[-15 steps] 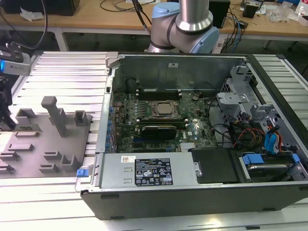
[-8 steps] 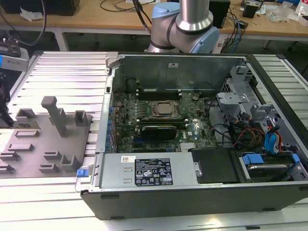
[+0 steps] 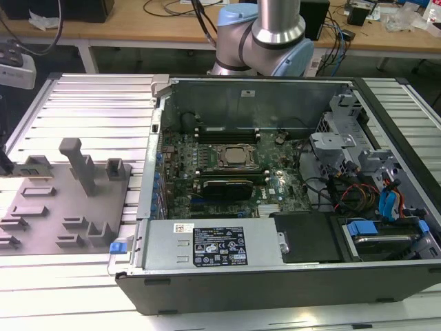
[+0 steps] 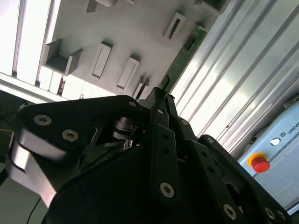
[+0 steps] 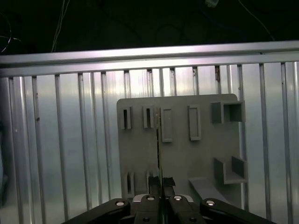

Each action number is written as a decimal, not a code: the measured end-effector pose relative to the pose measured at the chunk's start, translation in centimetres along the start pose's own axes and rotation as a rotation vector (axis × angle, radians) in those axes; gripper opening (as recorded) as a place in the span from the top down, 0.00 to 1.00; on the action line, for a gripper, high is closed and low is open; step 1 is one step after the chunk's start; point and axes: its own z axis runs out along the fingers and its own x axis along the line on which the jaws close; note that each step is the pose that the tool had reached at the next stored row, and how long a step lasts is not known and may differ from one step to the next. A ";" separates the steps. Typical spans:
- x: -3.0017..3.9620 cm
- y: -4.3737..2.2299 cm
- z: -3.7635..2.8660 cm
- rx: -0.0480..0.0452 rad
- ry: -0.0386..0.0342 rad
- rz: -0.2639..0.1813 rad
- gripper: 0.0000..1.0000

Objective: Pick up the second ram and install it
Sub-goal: 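Pick up the second ram and move it above second insertion slot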

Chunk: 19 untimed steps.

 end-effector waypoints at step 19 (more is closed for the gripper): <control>-0.49 0.04 -3.26 0.0001 0.0017 0.000 0.87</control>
